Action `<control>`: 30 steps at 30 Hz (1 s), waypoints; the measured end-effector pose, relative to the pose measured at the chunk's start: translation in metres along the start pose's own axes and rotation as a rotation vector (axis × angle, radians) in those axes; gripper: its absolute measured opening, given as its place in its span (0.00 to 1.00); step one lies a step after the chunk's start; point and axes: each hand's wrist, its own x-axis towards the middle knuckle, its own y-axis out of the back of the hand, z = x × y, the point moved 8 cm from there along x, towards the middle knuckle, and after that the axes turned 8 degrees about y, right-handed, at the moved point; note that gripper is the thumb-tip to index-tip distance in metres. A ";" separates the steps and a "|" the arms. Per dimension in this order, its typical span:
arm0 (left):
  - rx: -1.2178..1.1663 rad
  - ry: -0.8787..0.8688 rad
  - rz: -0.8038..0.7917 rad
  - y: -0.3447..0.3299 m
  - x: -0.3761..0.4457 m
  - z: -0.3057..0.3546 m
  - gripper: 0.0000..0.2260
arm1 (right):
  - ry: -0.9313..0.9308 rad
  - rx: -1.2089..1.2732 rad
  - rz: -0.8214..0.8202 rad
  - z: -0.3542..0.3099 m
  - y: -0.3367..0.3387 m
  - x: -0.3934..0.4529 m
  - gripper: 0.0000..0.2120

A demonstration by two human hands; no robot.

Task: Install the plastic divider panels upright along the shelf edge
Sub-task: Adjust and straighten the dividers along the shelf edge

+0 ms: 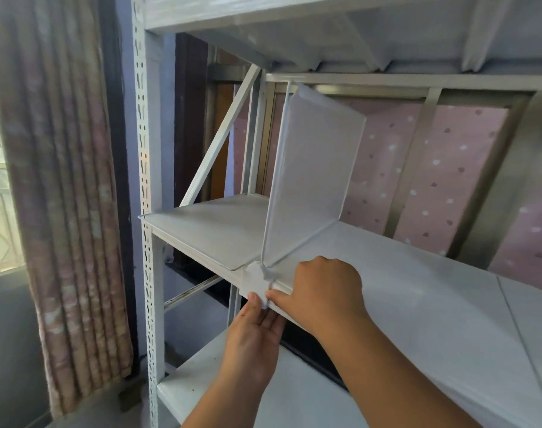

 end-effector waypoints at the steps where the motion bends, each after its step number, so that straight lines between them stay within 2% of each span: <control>1: 0.009 0.002 -0.001 0.000 -0.001 0.000 0.17 | -0.004 0.017 0.022 0.000 0.002 -0.004 0.29; 5: 0.095 0.060 -0.004 0.001 -0.010 -0.019 0.18 | -0.037 0.081 0.083 0.007 0.007 -0.027 0.25; 9: 0.161 0.270 -0.093 0.002 -0.031 -0.061 0.20 | -0.040 0.263 0.039 0.033 0.000 -0.065 0.22; 13: 0.289 0.390 -0.213 -0.005 -0.057 -0.096 0.18 | 0.073 0.440 -0.012 0.051 0.005 -0.115 0.28; 14: 0.331 0.430 -0.277 -0.011 -0.065 -0.108 0.20 | 0.059 0.483 -0.004 0.058 0.010 -0.128 0.27; 16: 0.385 0.543 -0.388 -0.019 -0.082 -0.137 0.29 | 0.014 0.543 0.010 0.075 0.021 -0.153 0.25; 18: 0.462 0.657 -0.479 -0.032 -0.106 -0.174 0.33 | -0.061 0.526 0.032 0.101 0.034 -0.183 0.23; 21: 0.529 0.754 -0.502 -0.047 -0.133 -0.217 0.36 | -0.141 0.501 0.083 0.130 0.053 -0.226 0.22; 24: 0.539 0.838 -0.544 -0.067 -0.161 -0.254 0.44 | -0.177 0.559 0.139 0.147 0.075 -0.268 0.20; 27: 0.506 0.922 -0.582 -0.086 -0.183 -0.285 0.49 | -0.187 0.624 0.193 0.163 0.095 -0.308 0.17; 30: 0.442 0.985 -0.568 -0.099 -0.193 -0.307 0.58 | -0.229 0.567 0.301 0.186 0.116 -0.347 0.12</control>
